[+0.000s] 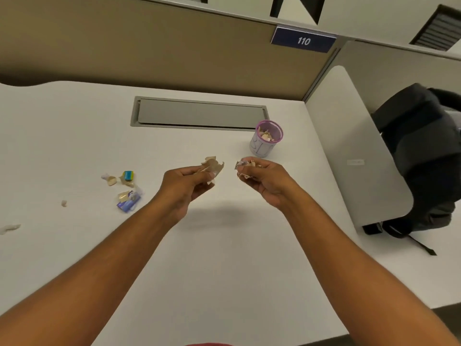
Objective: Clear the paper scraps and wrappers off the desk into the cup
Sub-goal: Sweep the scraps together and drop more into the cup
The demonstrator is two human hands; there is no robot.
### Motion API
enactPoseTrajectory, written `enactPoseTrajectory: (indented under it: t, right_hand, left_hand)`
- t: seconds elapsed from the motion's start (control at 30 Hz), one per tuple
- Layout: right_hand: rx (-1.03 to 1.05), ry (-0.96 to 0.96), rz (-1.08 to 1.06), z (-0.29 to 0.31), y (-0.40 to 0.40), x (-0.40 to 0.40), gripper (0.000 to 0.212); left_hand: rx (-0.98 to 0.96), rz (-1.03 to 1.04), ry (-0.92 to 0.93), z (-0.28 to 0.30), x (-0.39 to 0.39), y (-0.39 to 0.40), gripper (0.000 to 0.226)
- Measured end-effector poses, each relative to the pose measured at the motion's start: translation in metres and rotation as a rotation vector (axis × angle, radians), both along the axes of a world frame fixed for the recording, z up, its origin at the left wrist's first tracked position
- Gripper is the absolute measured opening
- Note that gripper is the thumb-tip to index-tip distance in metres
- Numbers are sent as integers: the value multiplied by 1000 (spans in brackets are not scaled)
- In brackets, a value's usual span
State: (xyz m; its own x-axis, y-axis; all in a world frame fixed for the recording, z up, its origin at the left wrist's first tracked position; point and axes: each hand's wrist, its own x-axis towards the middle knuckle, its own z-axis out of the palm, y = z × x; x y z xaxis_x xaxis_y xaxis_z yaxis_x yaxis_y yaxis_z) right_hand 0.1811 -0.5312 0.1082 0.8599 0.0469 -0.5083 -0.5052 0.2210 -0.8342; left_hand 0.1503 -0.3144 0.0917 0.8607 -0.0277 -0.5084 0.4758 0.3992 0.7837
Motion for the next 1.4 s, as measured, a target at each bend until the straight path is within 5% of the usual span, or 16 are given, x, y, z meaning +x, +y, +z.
enactPoseTrajectory:
  t: [0.13,0.23,0.37,0.5,0.93,1.27,1.4]
  right_hand:
    - [-146,-82,-48,9,-48,55,25]
    - [-567,-223,-5,7,-72,102,31]
    - [-1090,-445,189,-3,-79,152,24]
    - [-1334,-440,494,-19,-75,176,40]
    - [-1437,-396,706,14,-78,193,45]
    - [-1540,-337,785,-27,-59,188,62]
    - [-1498,-342,800,-13,-62,192,49]
  left_hand:
    - [-17,20,-10,11,37,-47,30]
    - [-12,35,-9,18,60,-74,33]
    - [1,68,2,22,79,-97,33]
    - [48,68,15,19,83,-102,34]
    - [111,82,42,9,75,-103,31]
    - [122,94,37,12,69,-100,31]
    - [140,91,31,12,66,-96,30]
